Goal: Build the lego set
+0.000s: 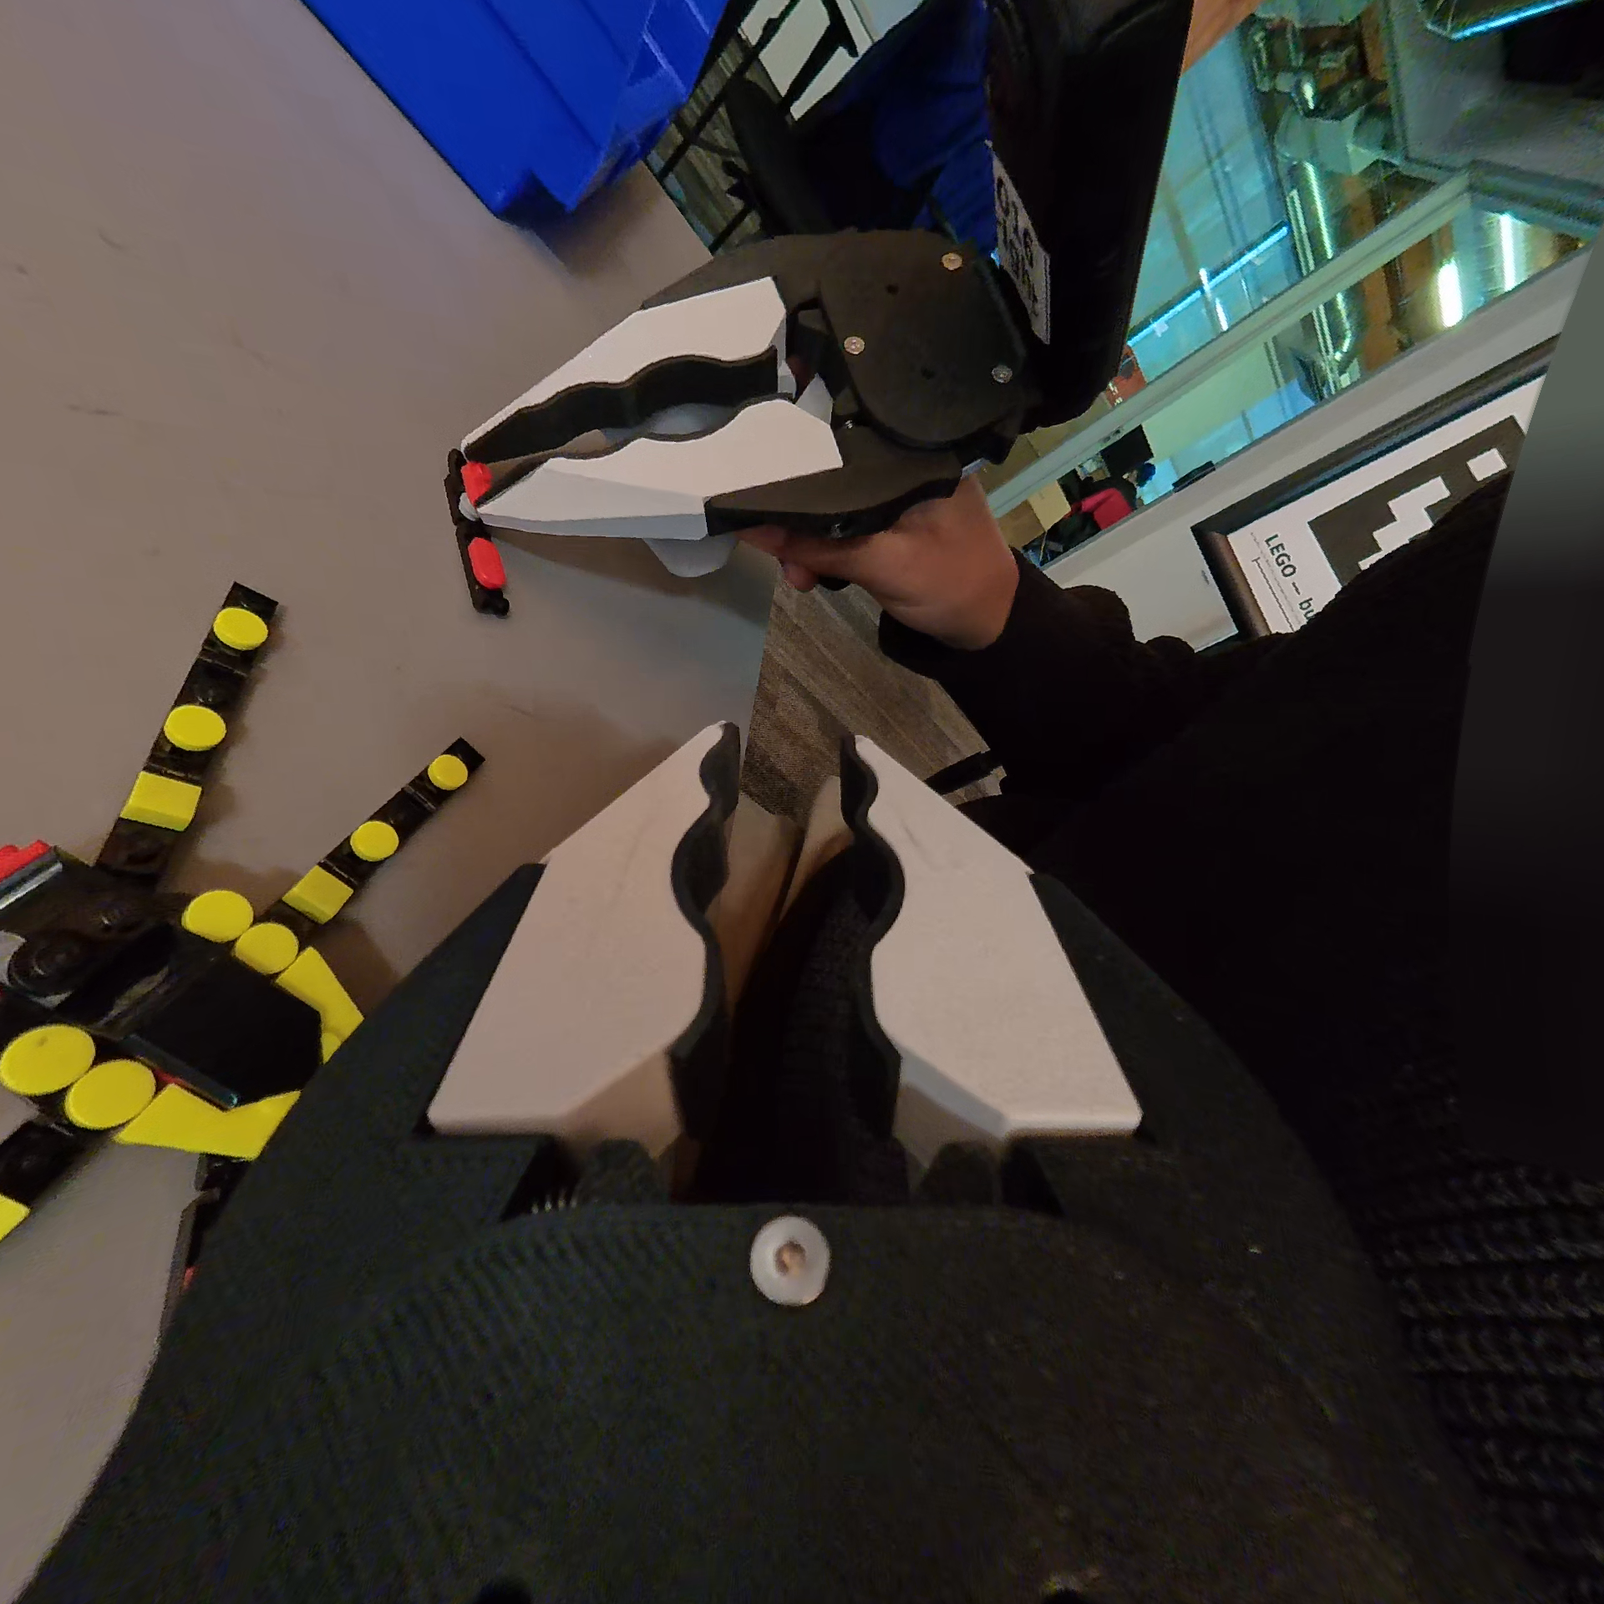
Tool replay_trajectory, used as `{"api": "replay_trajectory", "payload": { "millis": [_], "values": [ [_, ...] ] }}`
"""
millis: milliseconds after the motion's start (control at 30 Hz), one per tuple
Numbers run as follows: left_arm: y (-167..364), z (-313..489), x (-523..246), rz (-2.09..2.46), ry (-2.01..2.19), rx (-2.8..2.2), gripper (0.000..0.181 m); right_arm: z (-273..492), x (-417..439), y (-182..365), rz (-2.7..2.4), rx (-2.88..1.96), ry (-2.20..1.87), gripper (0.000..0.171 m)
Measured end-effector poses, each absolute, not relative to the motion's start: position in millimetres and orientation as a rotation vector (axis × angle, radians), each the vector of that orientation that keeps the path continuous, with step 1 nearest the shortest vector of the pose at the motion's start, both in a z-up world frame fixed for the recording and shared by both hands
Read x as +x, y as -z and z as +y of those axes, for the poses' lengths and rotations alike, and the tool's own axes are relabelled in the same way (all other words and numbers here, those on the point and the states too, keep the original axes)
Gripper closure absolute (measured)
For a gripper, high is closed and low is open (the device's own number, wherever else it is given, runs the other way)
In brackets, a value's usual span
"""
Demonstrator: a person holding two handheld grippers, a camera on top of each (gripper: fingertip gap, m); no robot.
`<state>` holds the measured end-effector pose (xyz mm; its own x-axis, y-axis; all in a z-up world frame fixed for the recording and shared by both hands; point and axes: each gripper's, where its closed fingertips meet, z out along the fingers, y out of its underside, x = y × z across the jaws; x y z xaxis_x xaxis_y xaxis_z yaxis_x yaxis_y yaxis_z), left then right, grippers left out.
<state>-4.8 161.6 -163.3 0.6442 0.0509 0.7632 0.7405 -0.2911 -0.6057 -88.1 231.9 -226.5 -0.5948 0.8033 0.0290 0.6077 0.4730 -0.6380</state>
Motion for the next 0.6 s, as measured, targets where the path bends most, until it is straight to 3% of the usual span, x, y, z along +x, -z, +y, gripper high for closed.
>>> {"api": "replay_trajectory", "payload": {
  "millis": [600],
  "values": [
    [161.7,161.1,-4.3,-0.641,0.787,-1.745,0.160,230.3,-86.8,229.1,-2.534,-1.153,-0.607,0.158]
  ]
}}
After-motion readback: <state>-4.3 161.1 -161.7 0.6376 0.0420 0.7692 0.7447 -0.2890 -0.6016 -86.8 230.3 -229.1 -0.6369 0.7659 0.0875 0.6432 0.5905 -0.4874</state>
